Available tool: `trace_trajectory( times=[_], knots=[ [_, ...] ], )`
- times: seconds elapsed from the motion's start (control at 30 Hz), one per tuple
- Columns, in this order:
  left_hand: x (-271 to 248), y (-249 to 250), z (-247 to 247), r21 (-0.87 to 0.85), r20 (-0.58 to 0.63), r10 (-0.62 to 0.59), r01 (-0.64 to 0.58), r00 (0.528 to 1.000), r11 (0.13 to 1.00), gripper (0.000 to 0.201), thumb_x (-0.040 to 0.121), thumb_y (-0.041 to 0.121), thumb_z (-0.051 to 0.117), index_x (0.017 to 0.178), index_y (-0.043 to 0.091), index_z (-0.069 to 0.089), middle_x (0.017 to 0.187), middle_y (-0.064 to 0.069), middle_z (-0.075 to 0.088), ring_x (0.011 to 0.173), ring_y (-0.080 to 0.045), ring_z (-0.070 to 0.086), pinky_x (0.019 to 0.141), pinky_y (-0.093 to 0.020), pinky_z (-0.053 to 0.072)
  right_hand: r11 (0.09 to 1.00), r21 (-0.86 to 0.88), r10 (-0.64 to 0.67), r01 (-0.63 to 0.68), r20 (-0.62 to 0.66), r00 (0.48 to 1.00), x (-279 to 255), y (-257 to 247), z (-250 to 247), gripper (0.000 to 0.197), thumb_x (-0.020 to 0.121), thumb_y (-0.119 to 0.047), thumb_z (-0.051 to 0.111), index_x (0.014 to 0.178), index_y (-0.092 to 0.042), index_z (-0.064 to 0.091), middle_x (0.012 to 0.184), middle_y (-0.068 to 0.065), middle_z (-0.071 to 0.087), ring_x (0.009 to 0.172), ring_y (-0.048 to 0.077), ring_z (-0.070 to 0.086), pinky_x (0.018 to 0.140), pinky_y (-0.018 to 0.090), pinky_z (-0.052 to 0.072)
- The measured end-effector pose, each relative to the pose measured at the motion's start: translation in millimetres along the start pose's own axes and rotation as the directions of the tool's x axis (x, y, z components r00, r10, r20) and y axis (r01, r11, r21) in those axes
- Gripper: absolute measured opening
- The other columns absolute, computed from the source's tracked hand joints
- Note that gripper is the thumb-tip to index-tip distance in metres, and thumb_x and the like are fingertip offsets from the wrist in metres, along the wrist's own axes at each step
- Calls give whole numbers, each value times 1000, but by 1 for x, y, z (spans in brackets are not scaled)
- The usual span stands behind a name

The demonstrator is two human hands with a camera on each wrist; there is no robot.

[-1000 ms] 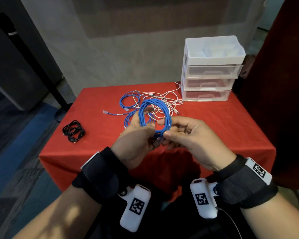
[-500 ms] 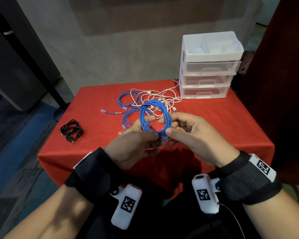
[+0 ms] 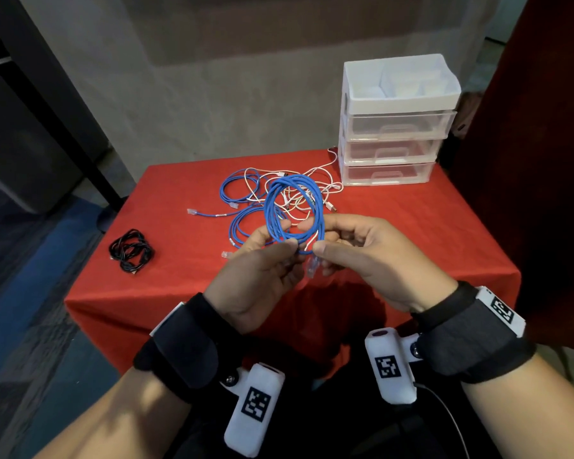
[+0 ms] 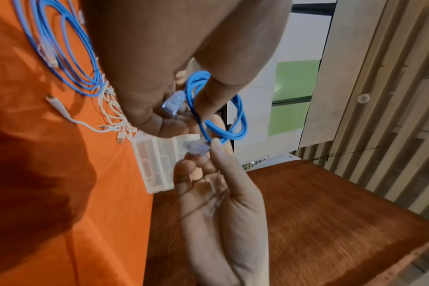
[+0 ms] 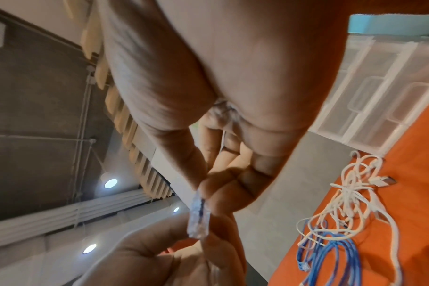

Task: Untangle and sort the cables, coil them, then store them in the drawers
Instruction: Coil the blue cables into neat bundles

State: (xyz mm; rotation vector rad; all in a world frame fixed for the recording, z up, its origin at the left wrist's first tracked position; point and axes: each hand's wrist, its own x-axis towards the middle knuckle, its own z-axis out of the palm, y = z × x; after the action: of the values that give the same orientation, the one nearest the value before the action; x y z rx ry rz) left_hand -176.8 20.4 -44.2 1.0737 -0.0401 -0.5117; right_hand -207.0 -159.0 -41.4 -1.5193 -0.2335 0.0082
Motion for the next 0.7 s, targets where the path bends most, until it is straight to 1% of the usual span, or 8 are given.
trace_trajectory(
  times=[0.1, 0.17, 0.23, 0.37, 0.47, 0.57, 0.63, 0.7],
  knots=[
    [1, 1, -2, 18, -12, 41, -41, 999, 999, 31, 95, -1, 53, 117, 19, 54, 86, -5, 66, 71, -11, 61, 67, -23, 47, 994, 106, 39, -29, -98, 994, -1, 6, -6, 28, 95, 5, 61, 121, -2, 69, 86, 27, 62, 75, 28, 60, 70, 29, 53],
    [2, 1, -2, 41, -26, 57, -56, 998, 998, 29, 96, -2, 53, 116, 18, 54, 87, -6, 65, 71, -11, 59, 63, -20, 46, 979, 197, 81, -47, -167, 983, 1, 7, -8, 24, 95, 5, 60, 117, 0, 69, 88, 28, 64, 75, 28, 62, 70, 32, 55],
    [2, 0, 1, 51, -26, 81, -79, 996, 996, 30, 97, -3, 51, 119, 17, 53, 88, -6, 65, 71, -11, 59, 61, -20, 44, 964, 260, 111, -59, -189, 976, 3, 7, -4, 20, 94, 5, 60, 112, 1, 67, 91, 28, 64, 74, 25, 63, 71, 34, 59],
    [4, -2, 8, 95, -10, 164, -162, 986, 982, 33, 99, -2, 50, 126, 17, 51, 90, -5, 68, 70, -9, 59, 62, -21, 41, 923, 381, 148, -53, -225, 963, 6, 3, 1, 17, 94, 5, 60, 110, 2, 66, 87, 20, 66, 69, 17, 64, 69, 29, 61],
    [3, -2, 8, 141, -1, 204, -202, 979, 969, 31, 100, -3, 49, 123, 17, 51, 87, -3, 68, 69, -9, 58, 60, -21, 40, 896, 442, 166, -40, -249, 954, 8, -1, -1, 16, 94, 5, 59, 107, 0, 66, 78, 11, 68, 67, 15, 64, 68, 27, 61],
    [2, -4, 10, 148, 9, 217, -216, 976, 965, 29, 100, -3, 50, 121, 17, 52, 87, -3, 67, 70, -10, 58, 58, -20, 41, 870, 488, 204, -63, -242, 948, 9, -6, -1, 16, 93, 6, 59, 103, -2, 68, 77, 11, 67, 65, 13, 65, 65, 26, 61],
    [2, -7, 12, 151, 11, 239, -238, 971, 960, 30, 100, -2, 52, 123, 17, 51, 91, -4, 67, 72, -10, 57, 59, -21, 41, 831, 547, 257, -95, -226, 940, 9, -7, -1, 18, 92, 6, 59, 107, 1, 67, 81, 14, 67, 65, 13, 66, 63, 26, 61],
    [3, -10, 14, 164, 5, 274, -271, 962, 949, 33, 94, 5, 58, 124, 17, 50, 97, -6, 67, 76, -11, 57, 64, -24, 42, 795, 596, 293, -115, -212, 932, 9, -7, -2, 30, 90, 5, 61, 120, 6, 63, 91, 17, 67, 67, 14, 66, 62, 25, 60]
  ],
)
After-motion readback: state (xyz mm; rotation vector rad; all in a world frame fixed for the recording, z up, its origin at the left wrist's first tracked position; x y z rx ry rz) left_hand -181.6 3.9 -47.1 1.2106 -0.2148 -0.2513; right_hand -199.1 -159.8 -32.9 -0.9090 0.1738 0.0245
